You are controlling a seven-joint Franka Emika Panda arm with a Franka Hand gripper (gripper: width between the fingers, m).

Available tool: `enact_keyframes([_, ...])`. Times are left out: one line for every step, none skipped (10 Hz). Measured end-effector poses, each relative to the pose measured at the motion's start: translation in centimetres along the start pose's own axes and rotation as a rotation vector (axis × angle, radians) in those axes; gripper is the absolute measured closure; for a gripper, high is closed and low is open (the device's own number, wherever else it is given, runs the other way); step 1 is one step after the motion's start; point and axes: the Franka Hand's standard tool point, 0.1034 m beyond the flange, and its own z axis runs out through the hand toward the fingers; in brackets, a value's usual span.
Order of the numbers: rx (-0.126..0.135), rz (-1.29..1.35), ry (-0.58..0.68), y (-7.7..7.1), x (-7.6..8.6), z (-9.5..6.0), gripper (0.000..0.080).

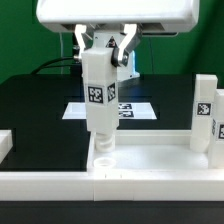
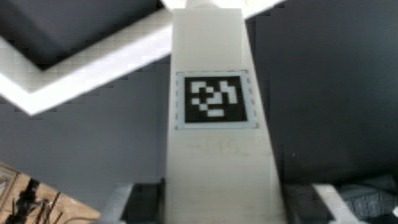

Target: Assemble desk

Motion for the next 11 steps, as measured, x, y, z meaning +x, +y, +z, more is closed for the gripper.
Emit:
enact_keyframes([0.002, -0.004, 0.012, 0.0, -0.3, 0.1, 0.0509])
enact_keyframes([-0.003, -0.003, 0.013, 0.2, -0.7, 0.5, 0.0509])
enact_keyframes([-0.005, -0.004, 0.012, 0.2, -0.9, 0.7, 0.0509])
enact_keyframes([-0.005, -0.01, 0.013, 0.0, -1.3, 1.0, 0.0509])
enact_keyframes([-0.009, -0.016, 0.012, 0.0, -1.7, 1.3, 0.0509])
enact_keyframes([-0.014, -0.021, 0.011, 0.1, -1.9, 1.7, 0.0509])
enact_keyframes([-0.02, -0.027, 0.005, 0.1, -2.4, 2.1, 0.0509])
enact_keyframes([-0.022, -0.032, 0.002, 0.0, -2.7, 2.3, 0.0509])
enact_keyframes([-0.022, -0.032, 0.003, 0.0, -2.7, 2.3, 0.0509])
enact_keyframes([-0.022, -0.033, 0.003, 0.0, -2.7, 2.3, 0.0509])
enact_keyframes([-0.022, -0.033, 0.003, 0.0, -2.7, 2.3, 0.0509])
